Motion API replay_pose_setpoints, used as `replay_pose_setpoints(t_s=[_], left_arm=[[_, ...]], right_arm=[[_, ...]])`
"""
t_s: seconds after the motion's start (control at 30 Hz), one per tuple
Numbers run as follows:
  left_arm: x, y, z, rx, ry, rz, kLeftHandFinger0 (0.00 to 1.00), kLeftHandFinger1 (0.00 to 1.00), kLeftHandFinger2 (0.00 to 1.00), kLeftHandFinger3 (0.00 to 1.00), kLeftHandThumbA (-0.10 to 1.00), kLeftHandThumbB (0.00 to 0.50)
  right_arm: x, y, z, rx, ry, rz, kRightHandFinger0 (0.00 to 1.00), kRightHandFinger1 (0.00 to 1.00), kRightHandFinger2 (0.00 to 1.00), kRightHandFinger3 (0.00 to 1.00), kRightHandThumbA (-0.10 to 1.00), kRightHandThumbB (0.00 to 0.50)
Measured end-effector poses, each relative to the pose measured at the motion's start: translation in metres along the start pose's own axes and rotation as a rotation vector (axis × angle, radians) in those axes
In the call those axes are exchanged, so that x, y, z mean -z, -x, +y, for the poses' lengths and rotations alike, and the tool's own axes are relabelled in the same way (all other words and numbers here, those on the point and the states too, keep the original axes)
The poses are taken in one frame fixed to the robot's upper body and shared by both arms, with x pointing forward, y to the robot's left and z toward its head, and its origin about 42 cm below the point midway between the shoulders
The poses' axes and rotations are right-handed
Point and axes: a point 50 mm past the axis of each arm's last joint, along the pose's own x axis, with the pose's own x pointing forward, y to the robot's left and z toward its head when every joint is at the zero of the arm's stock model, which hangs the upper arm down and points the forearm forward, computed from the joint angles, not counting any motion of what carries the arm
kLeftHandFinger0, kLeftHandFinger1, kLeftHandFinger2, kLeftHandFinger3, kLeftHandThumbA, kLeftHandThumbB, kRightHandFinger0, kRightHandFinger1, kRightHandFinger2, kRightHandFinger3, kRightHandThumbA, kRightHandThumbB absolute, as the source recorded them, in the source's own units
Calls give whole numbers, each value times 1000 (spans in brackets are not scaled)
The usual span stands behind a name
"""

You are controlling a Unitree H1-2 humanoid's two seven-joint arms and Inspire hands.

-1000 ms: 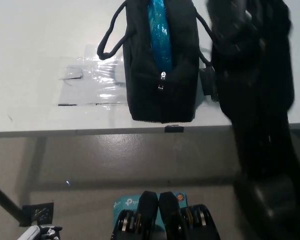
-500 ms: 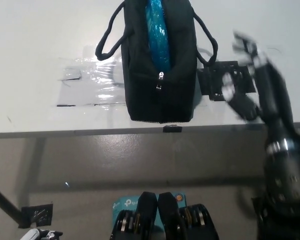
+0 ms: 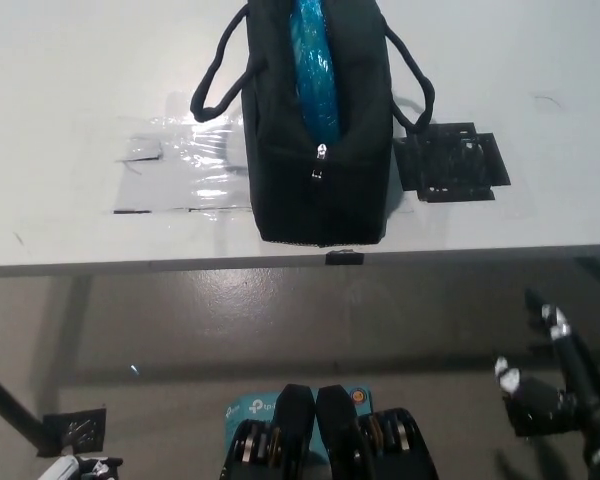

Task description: The robot uses its right hand to pick up a stack of plates kept in the middle of the desk and put it inside a bag kept next to it

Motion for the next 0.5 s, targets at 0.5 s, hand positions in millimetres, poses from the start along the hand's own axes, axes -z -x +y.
replay_pose_setpoints(t_s=[0.5], left_arm=[[0,1,4,-11,7,-1,800,750,830,747,-100,148]], right_arm=[[105,11,32,-75,-153,138,483,621,721,1000,666,197]])
